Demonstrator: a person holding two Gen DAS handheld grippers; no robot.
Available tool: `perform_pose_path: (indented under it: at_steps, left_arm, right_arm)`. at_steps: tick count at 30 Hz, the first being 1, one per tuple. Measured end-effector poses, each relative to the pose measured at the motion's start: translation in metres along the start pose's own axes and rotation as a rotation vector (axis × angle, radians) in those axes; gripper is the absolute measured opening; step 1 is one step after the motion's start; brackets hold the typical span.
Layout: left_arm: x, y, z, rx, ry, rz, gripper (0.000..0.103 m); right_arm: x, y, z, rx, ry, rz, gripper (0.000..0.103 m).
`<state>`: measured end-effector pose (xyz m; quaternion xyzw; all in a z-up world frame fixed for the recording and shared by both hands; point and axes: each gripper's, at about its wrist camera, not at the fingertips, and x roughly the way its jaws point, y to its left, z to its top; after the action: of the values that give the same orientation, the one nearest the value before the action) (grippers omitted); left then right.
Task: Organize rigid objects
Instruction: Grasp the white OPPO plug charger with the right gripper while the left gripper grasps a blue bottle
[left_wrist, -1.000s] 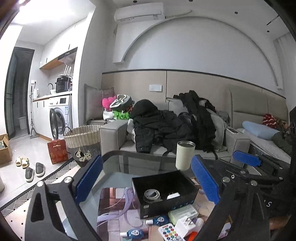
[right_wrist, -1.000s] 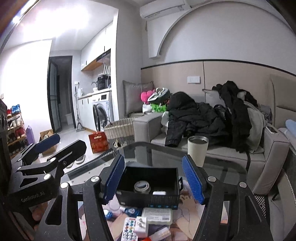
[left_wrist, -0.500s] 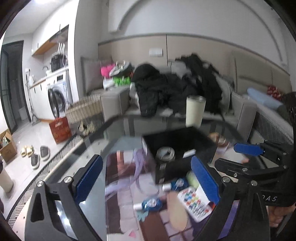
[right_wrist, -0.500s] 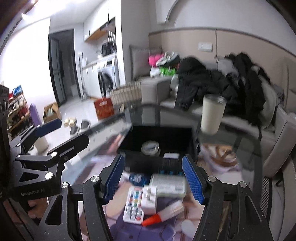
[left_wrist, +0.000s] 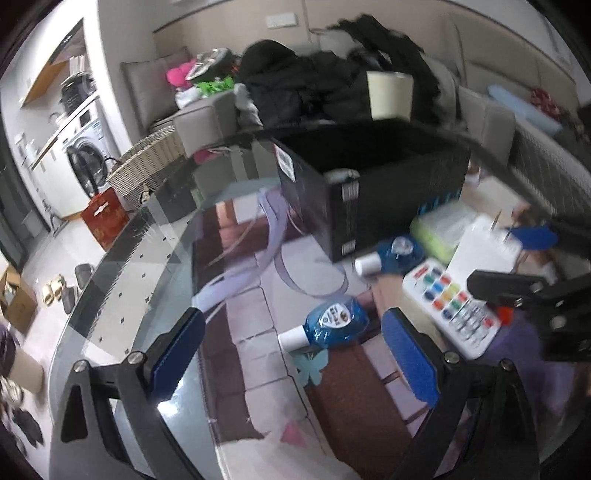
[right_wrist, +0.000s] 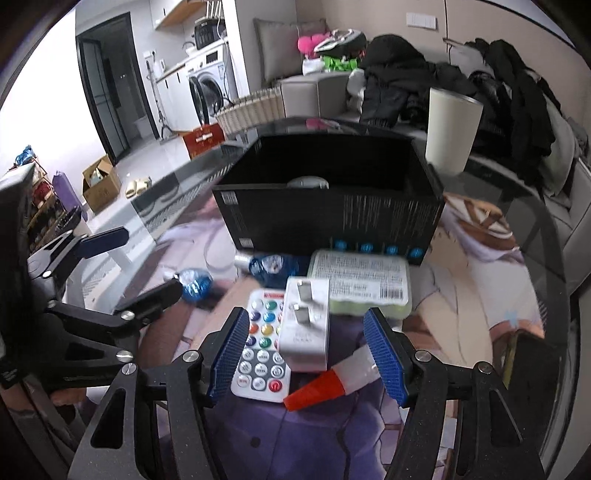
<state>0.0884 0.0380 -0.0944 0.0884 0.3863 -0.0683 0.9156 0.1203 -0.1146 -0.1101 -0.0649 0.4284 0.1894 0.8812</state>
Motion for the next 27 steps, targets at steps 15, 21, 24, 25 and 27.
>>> perform_pose_path:
  at_steps: [15, 21, 24, 25, 27]
  left_arm:
    - [0.018, -0.004, 0.002, -0.006, 0.115, -0.127, 0.059]
    - [0.001, -0.010, -0.008, -0.034, 0.176, -0.169, 0.046]
    - [0.002, -0.014, -0.006, -0.022, 0.182, -0.160, 0.047]
    - [0.004, -0.013, -0.004, -0.025, 0.180, -0.155, 0.047]
    - [0.008, -0.014, 0.000, -0.018, 0.165, -0.142, 0.047]
  right_arm:
    - [0.005, -0.005, -0.002, -0.006, 0.018, 0.015, 0.064]
    - [0.002, -0.006, -0.002, -0.001, 0.020, 0.017, 0.063]
    - [0.001, -0.004, -0.003, -0.006, 0.021, 0.019, 0.063]
    - [0.001, -0.003, -0.003, -0.009, 0.020, 0.019, 0.063]
    - [0.002, -0.001, -0.003, -0.018, 0.020, 0.016, 0.061]
